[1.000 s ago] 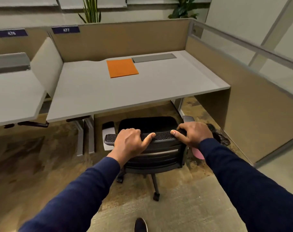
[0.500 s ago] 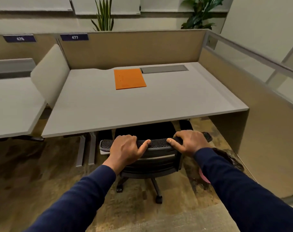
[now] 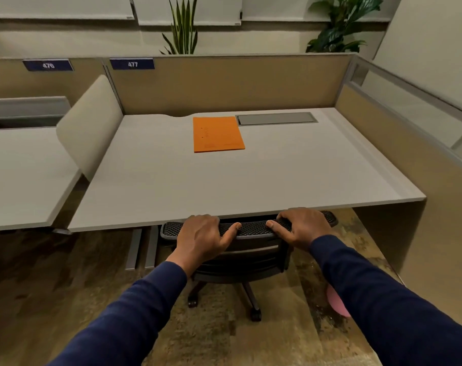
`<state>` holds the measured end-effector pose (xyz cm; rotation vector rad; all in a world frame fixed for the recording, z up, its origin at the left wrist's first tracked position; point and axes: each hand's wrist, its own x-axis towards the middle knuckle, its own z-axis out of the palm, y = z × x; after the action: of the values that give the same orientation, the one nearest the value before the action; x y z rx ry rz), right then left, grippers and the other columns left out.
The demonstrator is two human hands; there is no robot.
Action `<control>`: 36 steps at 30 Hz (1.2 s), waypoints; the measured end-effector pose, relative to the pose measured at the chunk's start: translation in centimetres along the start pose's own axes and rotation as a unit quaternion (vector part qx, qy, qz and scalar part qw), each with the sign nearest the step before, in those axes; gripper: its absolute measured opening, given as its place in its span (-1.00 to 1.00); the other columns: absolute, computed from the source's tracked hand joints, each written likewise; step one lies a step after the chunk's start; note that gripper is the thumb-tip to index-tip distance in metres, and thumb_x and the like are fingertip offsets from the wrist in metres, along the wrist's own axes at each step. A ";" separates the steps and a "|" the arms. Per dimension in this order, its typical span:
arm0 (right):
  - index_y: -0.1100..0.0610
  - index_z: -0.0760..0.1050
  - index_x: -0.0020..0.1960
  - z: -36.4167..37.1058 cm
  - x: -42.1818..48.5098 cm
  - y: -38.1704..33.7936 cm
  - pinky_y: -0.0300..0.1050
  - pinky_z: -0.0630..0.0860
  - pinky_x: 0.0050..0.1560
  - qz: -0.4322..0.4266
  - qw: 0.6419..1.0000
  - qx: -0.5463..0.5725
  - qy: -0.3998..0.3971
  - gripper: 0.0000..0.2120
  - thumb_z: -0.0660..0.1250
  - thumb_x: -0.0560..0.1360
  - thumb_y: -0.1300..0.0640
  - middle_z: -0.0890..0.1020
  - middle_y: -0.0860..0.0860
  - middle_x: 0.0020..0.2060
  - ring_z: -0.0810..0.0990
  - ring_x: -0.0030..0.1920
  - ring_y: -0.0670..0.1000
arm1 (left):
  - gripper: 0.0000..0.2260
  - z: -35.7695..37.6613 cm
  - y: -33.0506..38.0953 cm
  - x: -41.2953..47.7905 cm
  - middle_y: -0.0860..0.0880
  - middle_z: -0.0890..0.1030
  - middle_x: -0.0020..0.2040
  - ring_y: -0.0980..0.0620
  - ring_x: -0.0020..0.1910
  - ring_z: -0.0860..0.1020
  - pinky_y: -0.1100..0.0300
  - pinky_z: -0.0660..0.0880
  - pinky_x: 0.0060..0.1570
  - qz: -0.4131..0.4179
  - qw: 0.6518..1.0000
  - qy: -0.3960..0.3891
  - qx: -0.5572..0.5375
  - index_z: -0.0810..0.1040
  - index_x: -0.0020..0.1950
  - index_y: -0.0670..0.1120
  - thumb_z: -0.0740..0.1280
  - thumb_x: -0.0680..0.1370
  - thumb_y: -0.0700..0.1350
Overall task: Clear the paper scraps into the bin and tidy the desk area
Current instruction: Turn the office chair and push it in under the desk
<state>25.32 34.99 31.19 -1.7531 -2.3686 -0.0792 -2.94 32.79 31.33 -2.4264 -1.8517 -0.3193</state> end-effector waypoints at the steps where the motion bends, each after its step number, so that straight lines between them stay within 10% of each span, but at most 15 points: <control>1: -0.05 0.55 -0.18 0.1 0.5 0.2 -0.10 0.37 -0.31 -0.005 1.000 -0.002 0.000 -0.24 -0.19 0.42 -0.58 0.59 -0.08 -0.33 0.52 -0.30 -0.01 | -0.29 0.1 -0.1 0.4 -0.02 0.48 -0.47 -0.04 -0.48 0.46 0.01 0.48 -0.40 -0.002 1.000 -0.002 0.004 0.47 -0.38 -0.06 -0.08 0.55 0.47; 10: -0.05 0.56 -0.13 0.4 3.5 1.2 -0.09 0.40 -0.24 -0.036 0.999 -0.002 -0.014 -0.28 -0.14 0.44 -0.55 0.60 -0.08 -0.29 0.54 -0.28 -0.01 | -0.29 0.8 -0.8 2.6 0.03 0.40 -0.49 0.02 -0.51 0.37 0.10 0.21 -0.44 -0.015 1.000 0.008 0.020 0.41 -0.39 -0.03 -0.18 0.53 0.48; 27: -0.06 0.53 -0.14 0.8 6.1 1.1 -0.08 0.40 -0.22 -0.049 0.998 0.011 -0.034 -0.18 -0.29 0.38 -0.60 0.55 -0.09 -0.29 0.50 -0.27 0.00 | -0.35 0.7 -2.6 5.0 0.02 0.47 -0.35 0.02 -0.36 0.45 0.02 0.44 -0.29 -0.019 0.999 -0.035 0.020 0.47 -0.26 -0.03 -0.11 0.55 0.45; 36: -0.08 0.46 0.33 0.4 8.9 0.7 -0.04 0.47 0.06 0.024 0.979 0.103 -0.173 -0.18 -0.08 0.38 -0.60 0.61 -0.07 0.22 0.57 0.15 0.01 | -0.27 1.2 -3.2 7.2 -0.04 0.62 0.06 -0.05 0.00 0.56 0.03 0.47 -0.05 -0.051 0.992 -0.100 -0.056 0.62 0.13 -0.02 -0.08 0.52 0.48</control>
<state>23.43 43.68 32.39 -1.8416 -2.4489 0.4995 -4.07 40.68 31.48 -2.5251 -2.0997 -0.1980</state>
